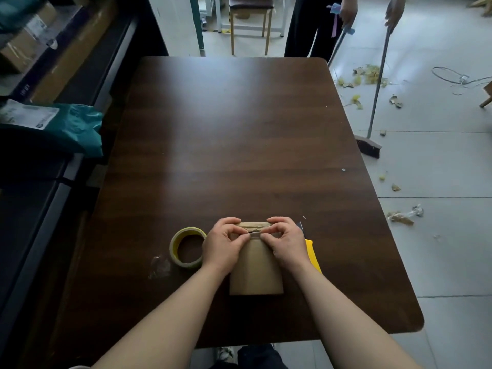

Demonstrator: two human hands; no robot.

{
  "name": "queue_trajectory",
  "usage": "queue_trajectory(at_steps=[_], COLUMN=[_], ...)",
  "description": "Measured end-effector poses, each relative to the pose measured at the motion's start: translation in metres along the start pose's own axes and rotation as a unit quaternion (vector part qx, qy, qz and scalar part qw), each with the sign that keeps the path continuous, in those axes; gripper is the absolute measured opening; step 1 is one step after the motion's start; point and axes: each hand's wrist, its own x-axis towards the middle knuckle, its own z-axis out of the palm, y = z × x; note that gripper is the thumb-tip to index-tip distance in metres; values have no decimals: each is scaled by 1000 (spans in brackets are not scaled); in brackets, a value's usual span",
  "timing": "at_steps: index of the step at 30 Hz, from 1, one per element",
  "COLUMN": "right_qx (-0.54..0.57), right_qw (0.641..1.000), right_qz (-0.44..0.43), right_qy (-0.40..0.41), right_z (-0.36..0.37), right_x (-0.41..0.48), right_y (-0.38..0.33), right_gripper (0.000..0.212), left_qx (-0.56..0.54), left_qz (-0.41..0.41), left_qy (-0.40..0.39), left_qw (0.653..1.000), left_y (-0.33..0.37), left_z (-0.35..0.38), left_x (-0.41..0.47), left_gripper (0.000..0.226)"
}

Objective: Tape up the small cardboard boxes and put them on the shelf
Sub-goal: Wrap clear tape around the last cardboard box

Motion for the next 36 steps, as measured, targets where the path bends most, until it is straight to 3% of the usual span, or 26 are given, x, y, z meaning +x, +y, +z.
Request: queue_trajectory(at_steps=[8,13,16,23,28,36], right_qx=[50,211,212,283,370,329], right_qw=[998,969,969,941,899,920], right_qz=[27,127,123,164,214,173], right_qy=[-10,9,30,-92,-97,-125], right_z=[1,17,25,11,9,9], right_x=[-9,-26,-31,-27,-25,-27], right_y=[8,17,16,18,16,12], right_gripper=[23,15,8,20,24,24], left_qx=[-8,-102,-149,-187,-226,-210], left_qz=[-36,-33,-54,-67,-81,-73], left_qy=[23,-10,-5,-19,-9,-12], left_qw=[999,994,987,980,971,975], left_y=[-7,-9,-9,-15,-10,-14], left_z=[4,8,13,14,14,16], left_x=[-1,-10,-14,-12,-14,-13], left_gripper=[19,17,16,25,15,23])
